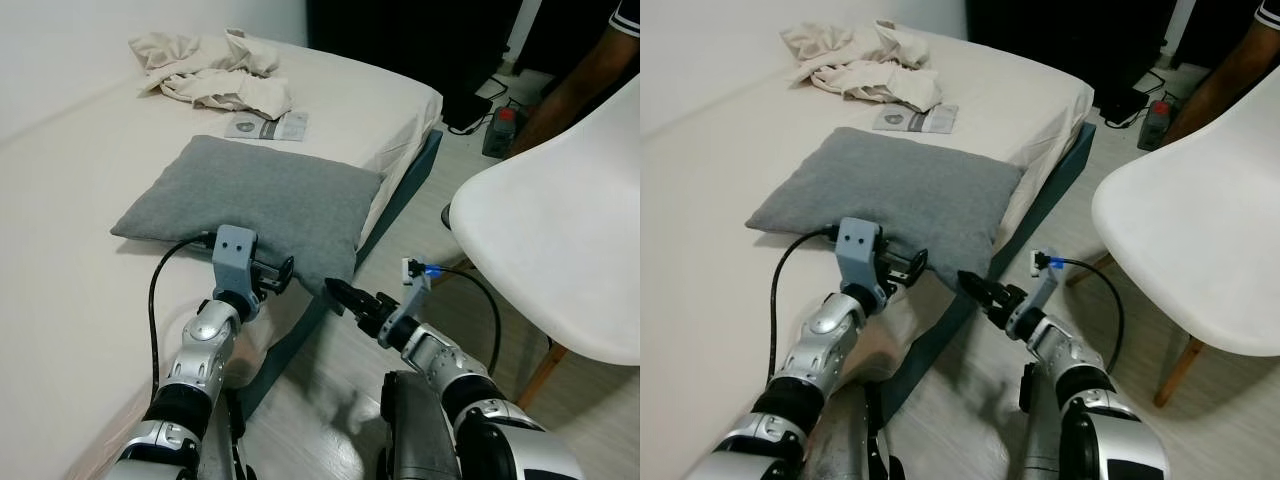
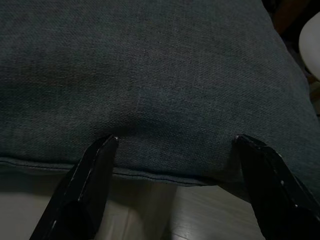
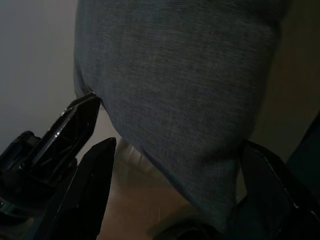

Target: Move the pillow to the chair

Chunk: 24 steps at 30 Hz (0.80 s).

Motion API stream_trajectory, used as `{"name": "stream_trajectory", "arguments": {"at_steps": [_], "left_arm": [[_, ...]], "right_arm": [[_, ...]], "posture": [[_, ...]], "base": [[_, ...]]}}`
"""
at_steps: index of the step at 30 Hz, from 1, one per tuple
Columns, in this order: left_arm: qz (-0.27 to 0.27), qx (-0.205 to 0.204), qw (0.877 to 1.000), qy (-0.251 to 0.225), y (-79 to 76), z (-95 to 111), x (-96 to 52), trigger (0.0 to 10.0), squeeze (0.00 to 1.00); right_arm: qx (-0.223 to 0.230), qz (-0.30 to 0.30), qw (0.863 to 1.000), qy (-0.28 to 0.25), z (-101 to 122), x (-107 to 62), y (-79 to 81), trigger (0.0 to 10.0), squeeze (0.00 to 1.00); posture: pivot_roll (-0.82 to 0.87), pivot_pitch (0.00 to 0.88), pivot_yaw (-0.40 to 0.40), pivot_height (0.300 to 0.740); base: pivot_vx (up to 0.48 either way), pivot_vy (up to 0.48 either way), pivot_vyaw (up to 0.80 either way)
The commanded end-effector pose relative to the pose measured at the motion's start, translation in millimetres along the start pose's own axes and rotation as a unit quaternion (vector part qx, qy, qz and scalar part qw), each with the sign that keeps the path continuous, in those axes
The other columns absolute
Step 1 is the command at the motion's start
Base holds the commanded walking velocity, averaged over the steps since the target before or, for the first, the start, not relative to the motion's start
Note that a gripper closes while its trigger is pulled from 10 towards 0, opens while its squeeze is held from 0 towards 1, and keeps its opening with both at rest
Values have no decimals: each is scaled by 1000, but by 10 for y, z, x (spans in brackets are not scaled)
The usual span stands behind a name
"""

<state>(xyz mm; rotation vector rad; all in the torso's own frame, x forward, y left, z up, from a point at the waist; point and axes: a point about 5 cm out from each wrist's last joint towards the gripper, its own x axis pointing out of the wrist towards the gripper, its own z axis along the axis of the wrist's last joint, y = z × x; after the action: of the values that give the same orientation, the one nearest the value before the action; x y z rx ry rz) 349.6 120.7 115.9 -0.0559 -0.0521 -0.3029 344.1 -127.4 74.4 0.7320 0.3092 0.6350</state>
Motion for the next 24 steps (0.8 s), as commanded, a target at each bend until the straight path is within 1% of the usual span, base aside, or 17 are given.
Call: {"name": "stream_trajectory", "arguments": {"at_steps": [1,3,7,10,11,12,13,24], "left_arm": [[11,0,1000,3,34,-54,-59,10000,0],[16,0,1000,2,46,-48,-64,10000,0],[26,1,1000,-2,79,-33,-74,10000,0],[31,2,1000,-4,103,-24,-78,10000,0],[33,2,999,-4,113,-22,-79,10000,0],[33,2,999,-4,113,-22,-79,10000,0],[34,3,999,-4,119,-20,-78,10000,0],[35,3,999,-5,107,-3,-46,10000,0]], "right_arm": [[7,2,1000,8,-57,51,40,10000,0],[6,4,1000,6,-47,83,68,10000,0],[6,-7,1000,-12,9,117,81,10000,0],[11,-18,999,-39,88,115,67,10000,0],[7,-28,998,-52,133,106,50,3216,0],[7,-28,998,-52,133,106,50,3216,0],[3,-36,998,-58,160,92,32,0,0],[5,-75,993,-94,284,-3,-73,0,0]], "posture": [[19,266,61,565],[27,274,58,565],[33,281,58,565],[34,284,60,565],[33,284,60,565],[33,284,60,565],[32,284,62,565],[26,273,72,565]], "base": [[0,0,0],[0,0,0],[0,0,0],[0,0,0],[0,0,0],[0,0,0],[0,0,0],[0,0,0]]}}
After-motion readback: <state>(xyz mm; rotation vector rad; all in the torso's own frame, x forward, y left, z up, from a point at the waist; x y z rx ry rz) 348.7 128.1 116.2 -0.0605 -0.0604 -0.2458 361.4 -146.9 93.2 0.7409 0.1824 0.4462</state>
